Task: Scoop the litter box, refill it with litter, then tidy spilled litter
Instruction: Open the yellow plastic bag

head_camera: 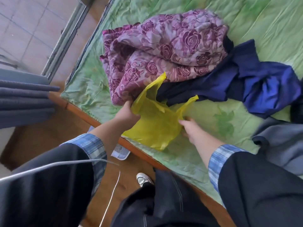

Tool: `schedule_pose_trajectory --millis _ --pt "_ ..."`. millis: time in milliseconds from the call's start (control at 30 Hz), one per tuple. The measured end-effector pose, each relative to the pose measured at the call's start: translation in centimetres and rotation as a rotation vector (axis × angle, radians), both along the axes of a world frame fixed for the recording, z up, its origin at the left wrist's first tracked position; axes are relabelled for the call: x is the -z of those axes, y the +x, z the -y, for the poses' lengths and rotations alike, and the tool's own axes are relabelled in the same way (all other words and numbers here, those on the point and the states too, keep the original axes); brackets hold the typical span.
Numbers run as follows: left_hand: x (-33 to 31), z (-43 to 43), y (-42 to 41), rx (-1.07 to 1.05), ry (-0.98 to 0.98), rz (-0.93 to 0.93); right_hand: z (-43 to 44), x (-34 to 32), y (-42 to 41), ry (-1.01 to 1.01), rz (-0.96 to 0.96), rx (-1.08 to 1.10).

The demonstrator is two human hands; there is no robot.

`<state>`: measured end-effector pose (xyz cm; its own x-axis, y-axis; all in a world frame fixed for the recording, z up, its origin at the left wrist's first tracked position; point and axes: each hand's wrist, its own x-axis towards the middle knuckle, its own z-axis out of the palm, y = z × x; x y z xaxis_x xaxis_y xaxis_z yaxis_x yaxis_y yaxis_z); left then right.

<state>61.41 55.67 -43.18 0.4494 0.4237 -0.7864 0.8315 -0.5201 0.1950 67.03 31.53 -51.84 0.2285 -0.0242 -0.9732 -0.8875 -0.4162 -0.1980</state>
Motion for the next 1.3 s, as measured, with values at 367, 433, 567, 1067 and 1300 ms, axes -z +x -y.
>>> schedule_pose_trajectory --millis 367,433,567,1067,1300 --pt "-2.7 -0.8 -1.7 -0.132 -0.062 0.135 0.8 -5.6 -0.6 0.111 0.332 -0.111" --pt "-4.6 -1.5 -3.0 -0.202 -0.100 0.185 1.1 -8.1 -0.8 0.143 0.395 -0.101" --pt "-8.9 -2.4 -5.6 -0.295 -0.161 0.303 0.2 -13.5 -1.6 0.234 0.447 -0.096" --pt "-28.0 -9.1 -24.1 -0.429 -0.098 0.778 -11.1 -33.5 -12.6 0.539 0.864 -0.569" --pt "-35.4 -11.2 -40.2 -0.579 0.094 0.970 -18.1 -39.1 -23.8 0.574 1.082 -0.841"
